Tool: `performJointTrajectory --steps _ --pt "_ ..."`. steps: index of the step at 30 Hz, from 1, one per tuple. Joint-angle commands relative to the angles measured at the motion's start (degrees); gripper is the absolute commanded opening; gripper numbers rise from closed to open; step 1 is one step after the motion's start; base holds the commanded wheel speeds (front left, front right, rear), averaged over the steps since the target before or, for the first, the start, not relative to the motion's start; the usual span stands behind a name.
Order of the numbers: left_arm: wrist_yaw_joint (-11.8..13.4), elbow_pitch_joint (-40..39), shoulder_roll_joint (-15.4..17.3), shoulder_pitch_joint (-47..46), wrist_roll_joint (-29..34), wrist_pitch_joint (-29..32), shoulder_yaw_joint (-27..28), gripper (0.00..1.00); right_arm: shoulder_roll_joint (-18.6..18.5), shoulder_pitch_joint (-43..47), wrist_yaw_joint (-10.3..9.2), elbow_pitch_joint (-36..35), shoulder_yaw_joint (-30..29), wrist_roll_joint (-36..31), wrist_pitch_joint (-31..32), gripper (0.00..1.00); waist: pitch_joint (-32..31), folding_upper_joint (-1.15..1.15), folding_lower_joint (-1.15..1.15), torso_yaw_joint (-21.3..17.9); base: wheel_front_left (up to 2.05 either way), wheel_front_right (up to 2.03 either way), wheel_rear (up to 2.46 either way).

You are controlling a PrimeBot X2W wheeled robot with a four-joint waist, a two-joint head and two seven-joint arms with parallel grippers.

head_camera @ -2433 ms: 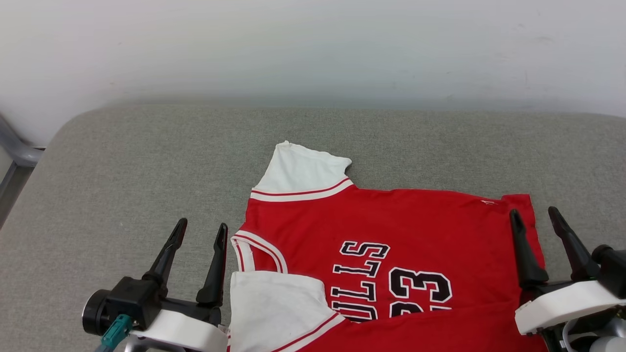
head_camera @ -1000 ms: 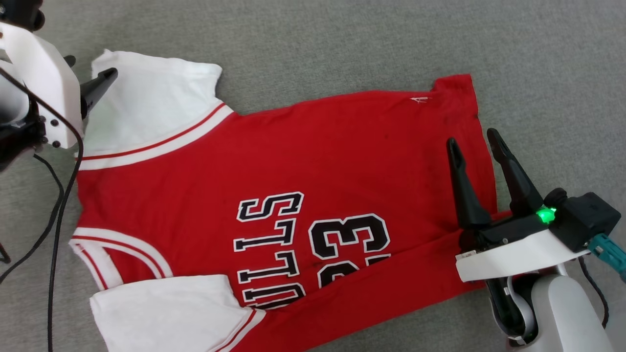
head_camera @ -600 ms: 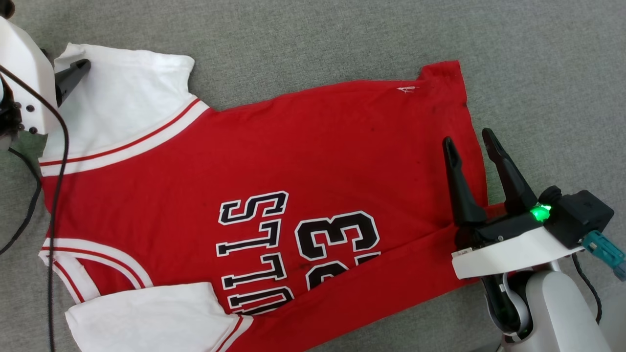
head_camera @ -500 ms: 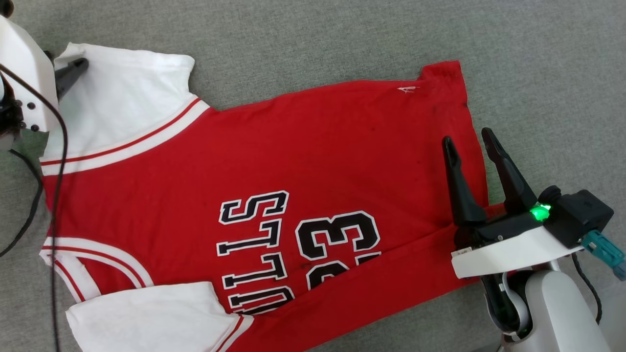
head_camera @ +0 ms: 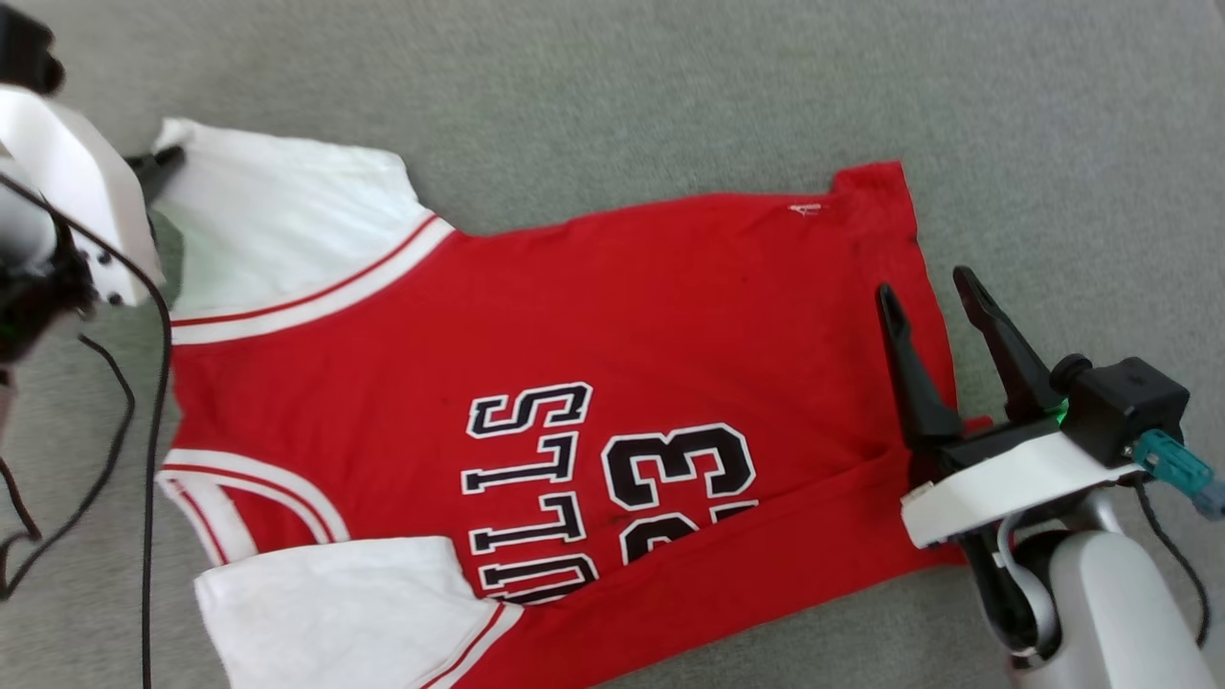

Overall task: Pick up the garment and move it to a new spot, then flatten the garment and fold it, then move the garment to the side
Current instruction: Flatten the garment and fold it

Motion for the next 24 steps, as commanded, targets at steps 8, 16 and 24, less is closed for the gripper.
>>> performJointTrajectory --steps 8,16,24 --pt "1.1 -9.02 -0.58 8.78 -0.76 -5.89 0.41 0.0 -7.17 0.34 -0.05 -1.66 -1.62 0.2 14.58 1.0 -7.16 0.0 0.0 5.5 0.0 0.0 0.0" --pt "4.31 -20.24 -2.4 15.09 0.28 -11.45 0.27 0.0 -17.95 -4.89 -0.05 -1.99 -1.68 4.24 32.45 1.0 -8.33 0.0 0.0 10.8 0.0 0.0 0.0" --pt "7.0 -29.02 -2.08 19.49 1.54 -13.76 -0.02 0.0 -23.88 -15.11 -0.06 4.77 0.78 7.25 46.56 1.0 -5.0 0.0 0.0 14.86 0.0 0.0 0.0"
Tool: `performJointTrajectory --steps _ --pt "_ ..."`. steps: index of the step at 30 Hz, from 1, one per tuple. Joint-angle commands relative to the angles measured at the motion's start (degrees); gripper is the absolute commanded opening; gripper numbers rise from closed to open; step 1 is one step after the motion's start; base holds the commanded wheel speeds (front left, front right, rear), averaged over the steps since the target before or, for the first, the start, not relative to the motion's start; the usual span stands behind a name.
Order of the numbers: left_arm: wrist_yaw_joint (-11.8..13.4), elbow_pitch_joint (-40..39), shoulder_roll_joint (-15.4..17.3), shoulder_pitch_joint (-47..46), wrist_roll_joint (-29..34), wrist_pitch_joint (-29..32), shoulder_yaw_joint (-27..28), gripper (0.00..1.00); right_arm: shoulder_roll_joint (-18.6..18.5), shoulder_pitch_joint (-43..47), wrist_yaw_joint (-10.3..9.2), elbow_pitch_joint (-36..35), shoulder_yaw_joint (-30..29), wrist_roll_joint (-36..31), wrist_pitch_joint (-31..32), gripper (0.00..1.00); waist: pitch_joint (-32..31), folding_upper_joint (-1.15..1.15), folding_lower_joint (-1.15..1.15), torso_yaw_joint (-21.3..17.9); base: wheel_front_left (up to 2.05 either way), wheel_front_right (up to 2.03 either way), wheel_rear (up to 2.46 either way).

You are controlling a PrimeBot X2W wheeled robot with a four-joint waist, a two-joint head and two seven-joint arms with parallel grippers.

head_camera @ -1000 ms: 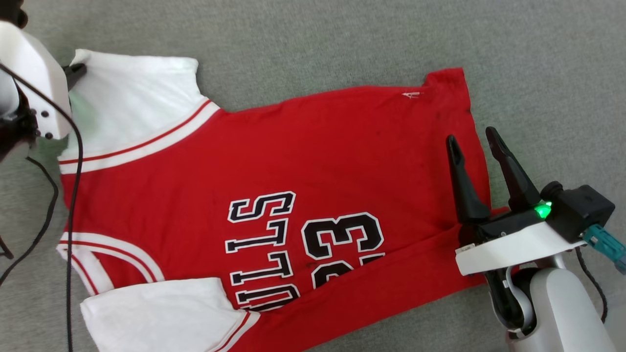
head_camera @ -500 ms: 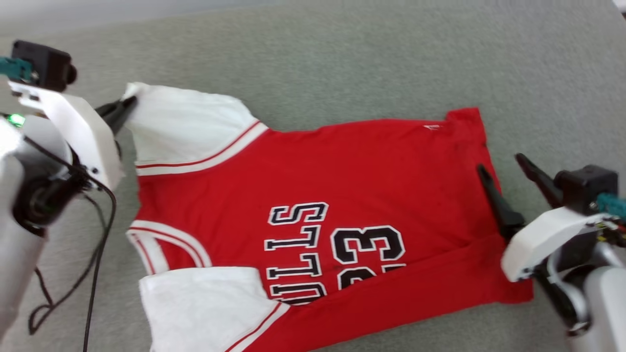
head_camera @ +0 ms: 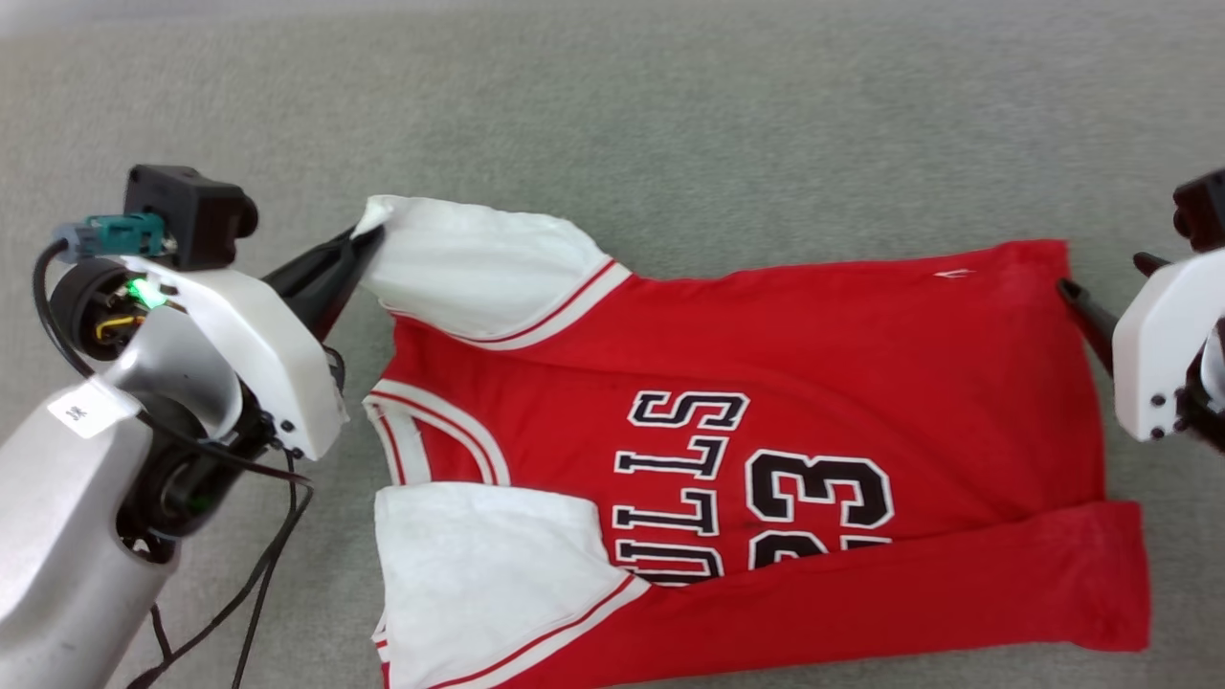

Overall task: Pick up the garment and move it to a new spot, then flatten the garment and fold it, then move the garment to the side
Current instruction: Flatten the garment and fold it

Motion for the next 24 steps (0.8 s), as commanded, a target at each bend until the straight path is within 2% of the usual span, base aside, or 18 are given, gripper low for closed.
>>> performJointTrajectory --steps 1,8,15,16,18,24 --pt "0.5 -1.3 -0.26 0.89 0.42 -0.5 -0.06 0.0 -1.0 -2.21 -0.07 1.45 0.76 0.44 1.62 1.0 1.64 0.0 0.01 1.69 0.0 0.0 0.0" --pt "0.98 -4.55 -1.05 0.68 1.47 -1.26 -0.99 0.0 -3.33 -7.53 -0.07 8.37 4.11 -1.01 4.74 1.0 4.27 0.0 0.01 4.39 0.0 0.0 0.0" --pt "0.68 -4.35 -2.09 0.54 0.93 -1.72 -1.39 0.0 -2.94 -8.05 -0.04 14.6 8.59 0.22 5.47 1.0 5.17 0.0 0.01 5.54 0.0 0.0 0.0" --pt "0.65 -4.05 -1.89 0.47 1.34 -1.69 -1.58 0.0 -2.95 -7.94 -0.04 15.37 9.04 0.38 5.48 0.57 5.22 0.0 0.01 5.57 0.0 0.0 0.0" --pt "0.53 -3.58 -2.2 0.34 1.41 -1.89 -1.76 0.0 -3.2 -7.96 -0.05 16.8 9.6 0.36 4.7 0.0 5.25 0.0 0.01 5.63 0.0 0.0 0.0" --pt "0.68 -1.57 -2.61 1.28 1.0 -3.03 -1.71 0.0 -1.58 -10.02 -0.09 20.37 4.54 1.9 -5.37 0.0 3.23 0.0 0.01 5.25 0.0 0.0 0.0"
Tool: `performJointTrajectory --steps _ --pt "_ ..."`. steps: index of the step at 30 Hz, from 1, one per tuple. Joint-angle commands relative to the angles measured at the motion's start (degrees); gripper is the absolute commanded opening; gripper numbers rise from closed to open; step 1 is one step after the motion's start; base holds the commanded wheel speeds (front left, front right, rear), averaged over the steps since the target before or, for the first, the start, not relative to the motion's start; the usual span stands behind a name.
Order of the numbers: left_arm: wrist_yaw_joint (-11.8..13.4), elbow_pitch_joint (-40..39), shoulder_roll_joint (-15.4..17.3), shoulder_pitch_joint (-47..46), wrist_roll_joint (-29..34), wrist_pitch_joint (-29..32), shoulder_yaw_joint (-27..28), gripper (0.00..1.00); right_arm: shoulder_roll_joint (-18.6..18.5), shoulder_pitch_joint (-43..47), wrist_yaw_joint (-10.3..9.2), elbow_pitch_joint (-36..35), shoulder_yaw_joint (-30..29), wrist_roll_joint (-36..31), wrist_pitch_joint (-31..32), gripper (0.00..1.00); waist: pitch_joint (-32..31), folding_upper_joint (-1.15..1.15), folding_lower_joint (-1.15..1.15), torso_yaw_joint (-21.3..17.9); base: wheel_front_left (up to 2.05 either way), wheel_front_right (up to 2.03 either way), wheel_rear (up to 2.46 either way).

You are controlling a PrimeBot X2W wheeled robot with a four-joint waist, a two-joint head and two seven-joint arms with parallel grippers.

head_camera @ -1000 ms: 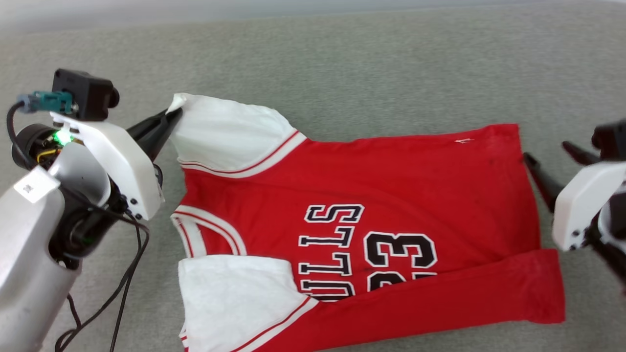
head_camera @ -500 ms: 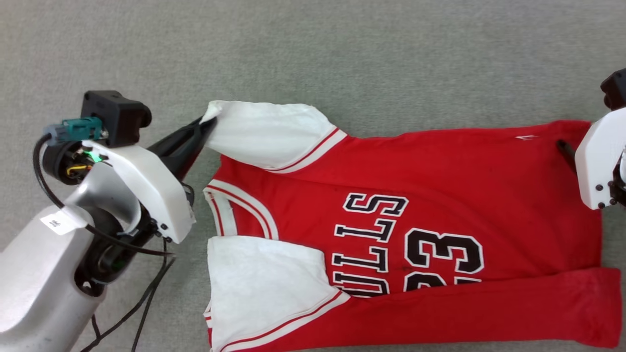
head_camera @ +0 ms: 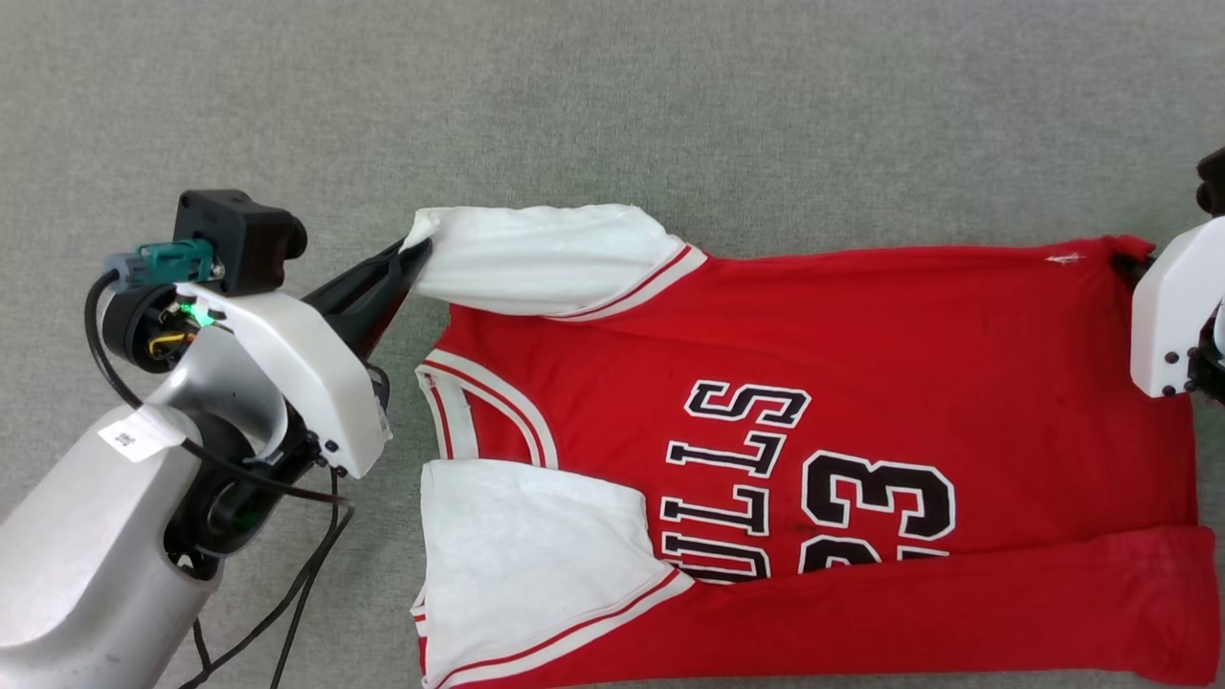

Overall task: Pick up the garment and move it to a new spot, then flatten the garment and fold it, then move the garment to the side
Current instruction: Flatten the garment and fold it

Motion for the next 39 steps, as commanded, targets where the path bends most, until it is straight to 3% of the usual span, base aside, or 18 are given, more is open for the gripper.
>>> performJointTrajectory --steps 1,9,20,30,39 --pt "0.19 0.2 0.01 0.65 -0.08 -0.49 0.23 0.0 0.41 -0.09 -0.11 0.56 -0.55 0.38 -0.93 0.0 -0.88 0.0 0.0 -0.22 0.0 0.0 0.0" --pt "1.31 0.33 0.4 4.38 -0.64 -1.68 0.08 0.0 1.46 4.24 -0.11 0.85 -3.22 3.88 -8.64 0.0 -6.07 0.0 0.0 -0.79 0.0 0.0 0.0" --pt "4.09 -3.31 0.88 14.52 -1.5 -3.09 -1.78 0.0 0.88 17.84 -0.1 -5.71 -6.71 10.3 -15.56 0.0 -12.77 0.0 0.0 -0.04 0.0 0.0 0.0" --pt "5.84 -4.72 0.72 24.81 -3.16 -4.41 -4.7 0.0 0.0 31.82 -0.09 -12.56 -8.32 15.44 -12.72 0.0 -15.45 0.0 0.0 0.65 0.0 0.0 0.0" --pt "4.12 0.3 -1.29 29.13 -4.0 -4.68 -8.32 0.0 -4.51 38.42 -0.09 -14.93 -4.47 14.72 -9.97 0.0 -16.1 0.0 0.0 1.29 0.0 0.0 0.0"
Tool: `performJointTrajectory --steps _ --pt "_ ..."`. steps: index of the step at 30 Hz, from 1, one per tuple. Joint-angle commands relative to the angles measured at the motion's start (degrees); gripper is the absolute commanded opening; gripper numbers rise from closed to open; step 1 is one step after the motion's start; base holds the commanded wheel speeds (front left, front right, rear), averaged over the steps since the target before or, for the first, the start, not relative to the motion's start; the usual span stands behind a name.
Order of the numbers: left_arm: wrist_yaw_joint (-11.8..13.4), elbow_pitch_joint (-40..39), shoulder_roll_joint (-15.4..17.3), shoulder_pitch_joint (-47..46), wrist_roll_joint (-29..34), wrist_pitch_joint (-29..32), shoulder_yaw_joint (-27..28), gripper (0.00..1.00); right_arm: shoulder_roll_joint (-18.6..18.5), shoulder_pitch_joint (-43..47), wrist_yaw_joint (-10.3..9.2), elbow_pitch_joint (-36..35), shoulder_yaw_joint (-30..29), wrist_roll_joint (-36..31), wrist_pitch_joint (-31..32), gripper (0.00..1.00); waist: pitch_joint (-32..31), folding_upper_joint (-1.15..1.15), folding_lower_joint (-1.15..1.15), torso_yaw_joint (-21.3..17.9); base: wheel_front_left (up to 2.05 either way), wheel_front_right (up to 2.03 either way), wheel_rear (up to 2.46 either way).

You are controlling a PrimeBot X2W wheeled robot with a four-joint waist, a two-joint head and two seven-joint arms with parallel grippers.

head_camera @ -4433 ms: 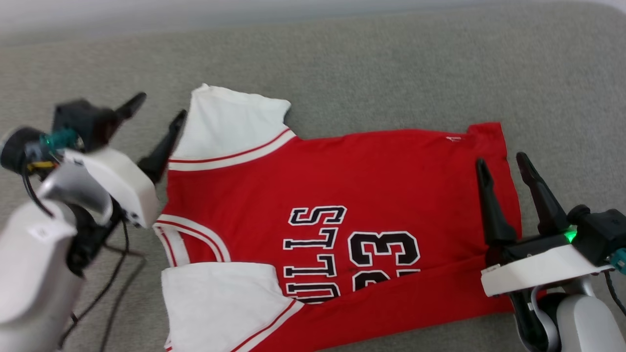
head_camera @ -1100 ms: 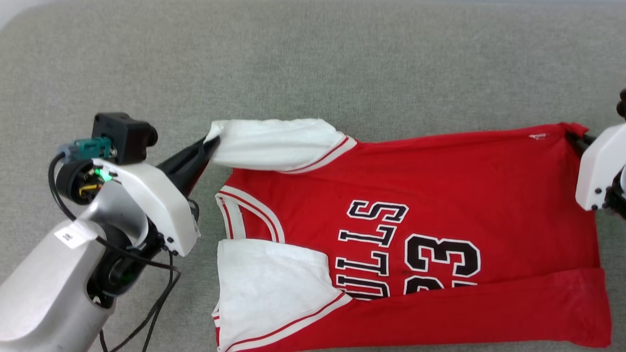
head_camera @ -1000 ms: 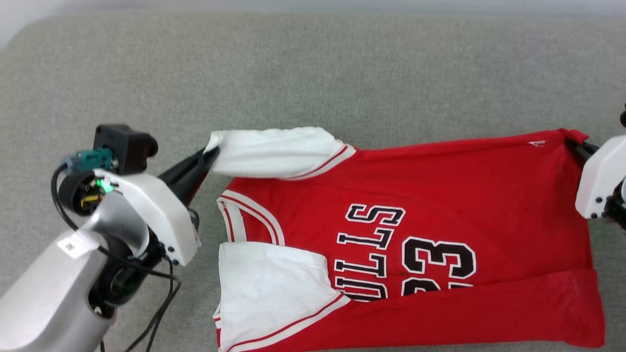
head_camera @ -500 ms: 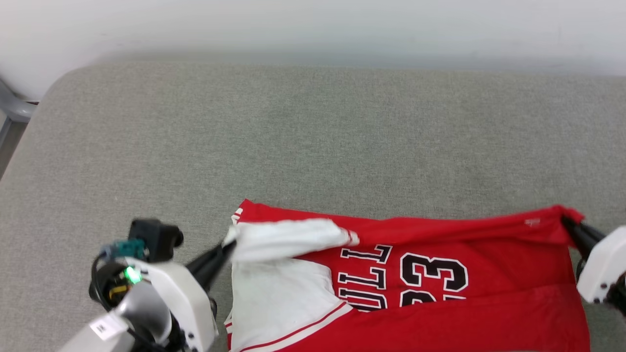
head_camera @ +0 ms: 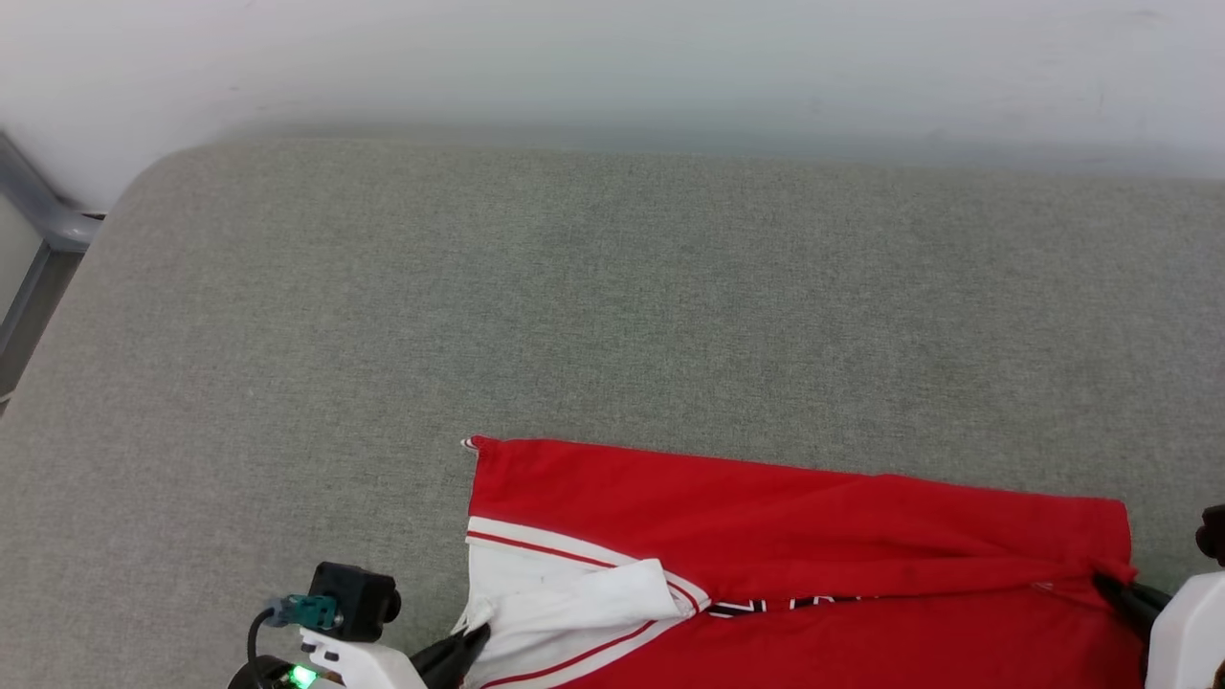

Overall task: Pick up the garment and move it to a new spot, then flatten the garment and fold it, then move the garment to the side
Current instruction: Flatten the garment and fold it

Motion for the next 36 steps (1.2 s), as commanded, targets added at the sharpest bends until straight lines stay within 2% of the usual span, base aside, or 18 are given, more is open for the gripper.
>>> performJointTrajectory --steps 1,2,3,4,5,11,16,21,26,32,36 --pt "-0.56 0.73 -0.54 0.21 -0.11 -0.39 -0.29 0.0 -0.82 1.05 -0.07 0.31 0.72 -0.44 -0.38 0.0 0.12 0.0 0.0 0.16 0.0 0.0 0.0" --pt "-0.92 1.31 -0.64 -0.21 -0.03 -0.58 -0.37 0.0 -1.2 1.36 -0.07 0.59 1.23 -0.51 -0.33 0.0 0.2 0.0 0.0 0.24 0.0 0.0 0.0" --pt "-1.24 2.05 -0.8 -0.66 0.15 -0.7 -0.41 0.27 -1.51 1.47 -0.07 0.88 1.63 -0.41 -0.38 0.0 0.3 0.0 0.0 0.32 0.0 0.0 0.0" --pt "-1.39 2.69 -0.77 -1.14 0.83 -1.03 -0.56 0.92 -1.77 1.46 -0.07 1.02 1.73 -0.23 -0.68 0.41 0.35 0.0 0.0 0.37 0.0 0.0 0.0" --pt "-1.55 3.35 -0.86 -1.38 1.15 -1.05 -0.87 1.0 -1.78 1.45 -0.07 1.51 1.58 0.17 -0.78 1.0 0.38 0.0 0.0 0.39 0.0 0.0 0.0" --pt "-2.2 5.69 -1.85 -1.48 1.58 -2.15 -1.39 1.0 -3.41 1.83 -0.07 0.93 3.85 0.42 -1.69 1.0 -0.51 0.0 0.0 0.32 0.0 0.0 0.0" --pt "-0.83 4.42 -0.97 -0.81 2.04 -4.67 0.35 1.0 -4.01 2.06 -0.06 -2.64 3.61 2.2 -0.24 1.0 -2.57 0.0 0.0 -0.06 0.0 0.0 0.0" --pt "1.66 0.63 -0.42 -1.17 3.19 -10.27 4.07 1.0 -2.94 2.05 -0.06 -7.44 0.32 3.32 3.11 1.0 -4.29 0.0 0.0 -0.48 0.0 0.0 0.0" --pt "4.06 -1.72 -1.66 -1.71 6.08 -18.77 7.49 1.0 0.78 1.96 -0.06 -10.48 -5.24 1.82 8.2 1.0 -5.02 0.0 0.0 -0.78 0.0 0.0 0.0" --pt "6.8 -0.65 -4.15 -1.45 10.94 -24.92 10.75 1.0 8.76 2.35 -0.06 -10.1 -13.85 -4.99 15.08 1.0 -4.55 0.0 0.0 -0.68 0.0 0.0 0.0" --pt "5.98 -1.68 -7.85 -1.2 14.37 -25.63 16.3 1.0 13.86 2.56 -0.06 -9.58 -18.7 -11.1 18.09 1.0 -3.51 0.0 0.0 0.0 0.0 0.0 0.0"
